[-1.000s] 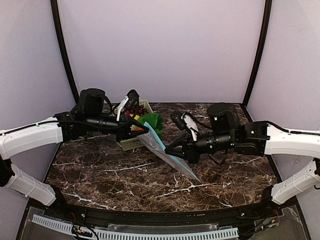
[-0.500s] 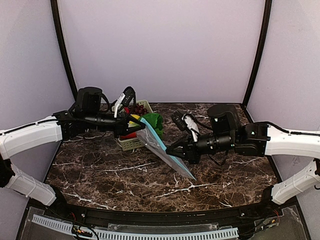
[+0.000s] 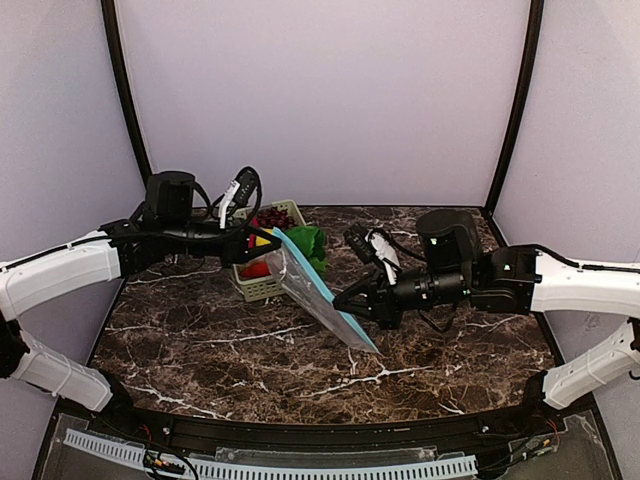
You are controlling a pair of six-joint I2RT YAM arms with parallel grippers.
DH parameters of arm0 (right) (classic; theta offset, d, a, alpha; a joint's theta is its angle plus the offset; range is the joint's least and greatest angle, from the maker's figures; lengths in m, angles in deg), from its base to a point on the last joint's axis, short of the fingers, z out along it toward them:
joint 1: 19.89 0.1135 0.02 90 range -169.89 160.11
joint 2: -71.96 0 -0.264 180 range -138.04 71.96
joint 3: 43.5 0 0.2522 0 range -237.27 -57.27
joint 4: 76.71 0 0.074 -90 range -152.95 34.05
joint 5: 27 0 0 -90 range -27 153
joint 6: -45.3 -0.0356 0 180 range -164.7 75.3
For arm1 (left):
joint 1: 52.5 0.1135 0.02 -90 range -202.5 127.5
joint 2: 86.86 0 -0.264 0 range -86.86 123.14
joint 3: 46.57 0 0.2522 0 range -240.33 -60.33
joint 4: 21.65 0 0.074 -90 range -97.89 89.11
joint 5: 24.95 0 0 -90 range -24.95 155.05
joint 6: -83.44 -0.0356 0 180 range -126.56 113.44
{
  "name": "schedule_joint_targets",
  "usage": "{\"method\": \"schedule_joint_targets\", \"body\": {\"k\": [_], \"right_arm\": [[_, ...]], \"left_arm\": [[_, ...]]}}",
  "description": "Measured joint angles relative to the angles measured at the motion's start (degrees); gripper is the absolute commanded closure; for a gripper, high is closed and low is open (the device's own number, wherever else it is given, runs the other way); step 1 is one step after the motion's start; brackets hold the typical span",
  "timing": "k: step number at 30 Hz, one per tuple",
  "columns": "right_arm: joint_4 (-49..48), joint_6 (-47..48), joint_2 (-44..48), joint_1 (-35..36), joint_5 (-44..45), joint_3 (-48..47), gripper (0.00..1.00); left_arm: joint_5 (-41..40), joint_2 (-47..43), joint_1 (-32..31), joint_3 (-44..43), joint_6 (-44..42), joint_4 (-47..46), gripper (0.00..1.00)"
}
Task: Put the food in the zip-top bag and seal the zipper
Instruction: Unzip the zipper from the zipper food storage bag.
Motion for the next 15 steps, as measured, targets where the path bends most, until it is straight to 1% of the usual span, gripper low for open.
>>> {"method": "schedule_joint_targets", "body": {"k": [15], "right_arm": [[-0.07,-0.07,0.5,0.0,0.22,0.5,1.0]], "left_arm": [[0.07,-1.03,2.95,0.37,0.98,-1.22,0.99]]}}
